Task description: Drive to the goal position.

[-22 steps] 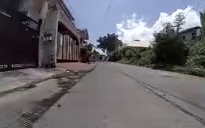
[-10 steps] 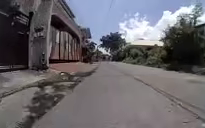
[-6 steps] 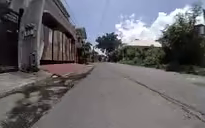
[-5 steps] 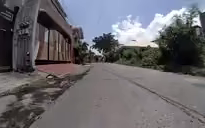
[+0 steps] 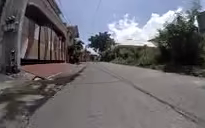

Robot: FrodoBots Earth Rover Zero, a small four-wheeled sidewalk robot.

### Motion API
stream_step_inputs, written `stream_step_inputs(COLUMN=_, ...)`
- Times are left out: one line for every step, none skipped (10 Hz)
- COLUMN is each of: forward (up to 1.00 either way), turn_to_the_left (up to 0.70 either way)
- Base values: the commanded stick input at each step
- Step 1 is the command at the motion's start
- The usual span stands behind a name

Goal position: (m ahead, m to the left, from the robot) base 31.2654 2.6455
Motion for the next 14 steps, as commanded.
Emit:
stream_step_inputs(forward=1.00, turn_to_the_left=-0.01)
stream_step_inputs(forward=1.00, turn_to_the_left=-0.01)
stream_step_inputs(forward=1.00, turn_to_the_left=-0.01)
stream_step_inputs(forward=1.00, turn_to_the_left=-0.01)
stream_step_inputs(forward=1.00, turn_to_the_left=-0.01)
stream_step_inputs(forward=1.00, turn_to_the_left=-0.01)
stream_step_inputs(forward=1.00, turn_to_the_left=-0.01)
stream_step_inputs(forward=1.00, turn_to_the_left=-0.01)
stream_step_inputs(forward=1.00, turn_to_the_left=-0.01)
stream_step_inputs(forward=1.00, turn_to_the_left=-0.01)
stream_step_inputs(forward=1.00, turn_to_the_left=-0.01)
stream_step_inputs(forward=1.00, turn_to_the_left=-0.03)
stream_step_inputs(forward=1.00, turn_to_the_left=-0.04)
stream_step_inputs(forward=1.00, turn_to_the_left=-0.05)
